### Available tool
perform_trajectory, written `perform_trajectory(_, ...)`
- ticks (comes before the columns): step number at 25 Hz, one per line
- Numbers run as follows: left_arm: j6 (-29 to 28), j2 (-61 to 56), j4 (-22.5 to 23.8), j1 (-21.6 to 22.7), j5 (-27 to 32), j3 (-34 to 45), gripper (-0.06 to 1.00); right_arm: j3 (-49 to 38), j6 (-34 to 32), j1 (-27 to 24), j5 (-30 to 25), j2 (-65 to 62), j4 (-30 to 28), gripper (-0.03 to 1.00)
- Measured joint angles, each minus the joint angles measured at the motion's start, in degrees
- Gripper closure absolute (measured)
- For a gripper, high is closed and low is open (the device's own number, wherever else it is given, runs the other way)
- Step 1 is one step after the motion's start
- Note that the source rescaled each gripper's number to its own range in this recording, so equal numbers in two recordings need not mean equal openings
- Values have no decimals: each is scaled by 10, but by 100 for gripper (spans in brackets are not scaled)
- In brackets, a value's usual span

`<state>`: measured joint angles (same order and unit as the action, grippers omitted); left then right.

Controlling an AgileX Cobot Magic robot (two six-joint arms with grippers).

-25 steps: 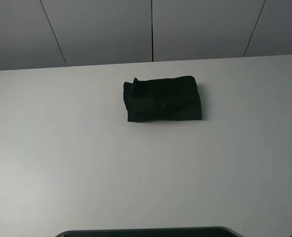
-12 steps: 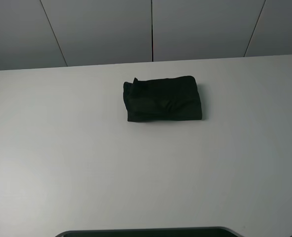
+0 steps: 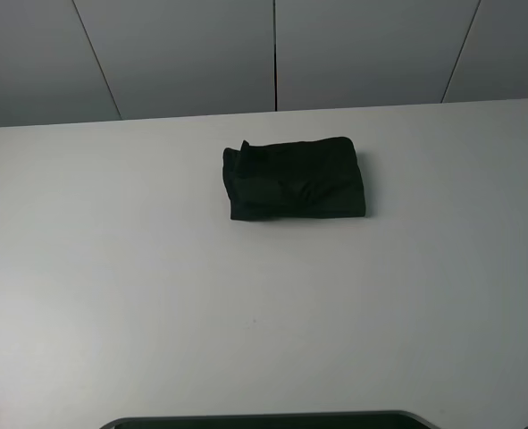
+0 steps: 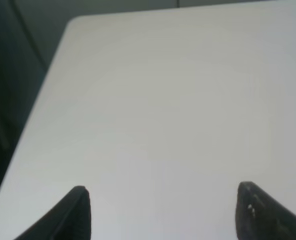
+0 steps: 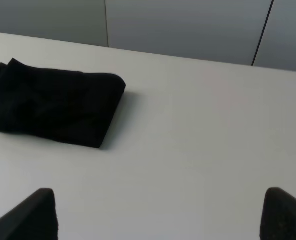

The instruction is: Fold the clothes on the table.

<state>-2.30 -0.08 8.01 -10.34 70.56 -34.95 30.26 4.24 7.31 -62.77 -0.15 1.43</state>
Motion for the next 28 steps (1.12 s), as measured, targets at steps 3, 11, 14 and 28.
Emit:
perform_trajectory(3,-1,0,-30,-3,-3,27,-6,-7,-31,0,-1,0,-35,-2)
perform_trajectory(11,-1,1,-38,-42,-74,54,-6,-8,-72,0,0,0,-57,1)
perform_trajectory(14,-1,1,-38,-43,-80,56,-6,-8,-82,0,0,0,-64,3)
perform_trajectory(28,-1,1,-44,-44,-82,56,-6,-8,-104,-4,0,0,-66,4)
